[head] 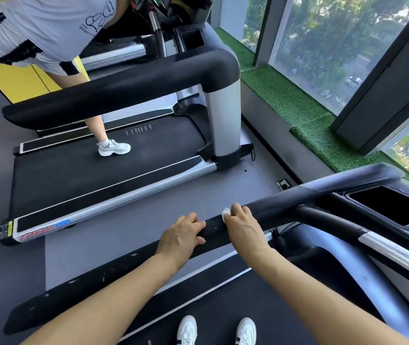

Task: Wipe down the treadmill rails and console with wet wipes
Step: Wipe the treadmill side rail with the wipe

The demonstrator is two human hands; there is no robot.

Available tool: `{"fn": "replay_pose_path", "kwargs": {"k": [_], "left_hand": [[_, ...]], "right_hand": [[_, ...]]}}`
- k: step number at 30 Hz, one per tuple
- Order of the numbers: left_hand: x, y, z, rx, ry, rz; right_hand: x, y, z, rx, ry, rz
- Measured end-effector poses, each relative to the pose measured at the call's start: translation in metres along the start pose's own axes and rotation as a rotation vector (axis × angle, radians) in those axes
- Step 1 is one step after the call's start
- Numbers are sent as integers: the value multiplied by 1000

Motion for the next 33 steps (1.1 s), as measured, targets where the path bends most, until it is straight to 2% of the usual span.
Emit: {"fn": "replay_pose_path", "kwargs": {"k": [4,7,12,14,18,21,24,27,30,33], "left_hand": [[-1,0,-1,13,-7,8],[-1,1,0,25,-8,12],[-1,1,1,6,-17,1],[-2,1,2,-1,-18,-1],[-3,1,6,-28,3,30],[-13,0,21,-11,5,64],[-21,-3,38,-19,-11,63],[-22,-7,40,-52,-13,36],[-19,-7,40,-71,-27,17],[-18,-8,42,-83,-40,-5]], "right_hand": [[18,-3,8,12,-9,19],[19,-5,-14,-17,-30,0],[17,-25,-69,-22,160,-119],[16,-21,-48,2,173,-142],[5,6,31,128,4,-86],[3,5,44,177,-98,-74],[13,-4,-13,109,36,-68],[15,-22,-59,8,203,-142],[13,-17,-33,35,257,-157],[5,7,29,129,150,-90]]}}
Point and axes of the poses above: each hand's wrist, its own x-axis towards the middle knuckle, its own y-axis out of the palm, z = x × y, the point moved 9 cm from there along x, towards the middle knuckle, and after that the axes turned 11 degrees about -z, right-handed, at the moved point
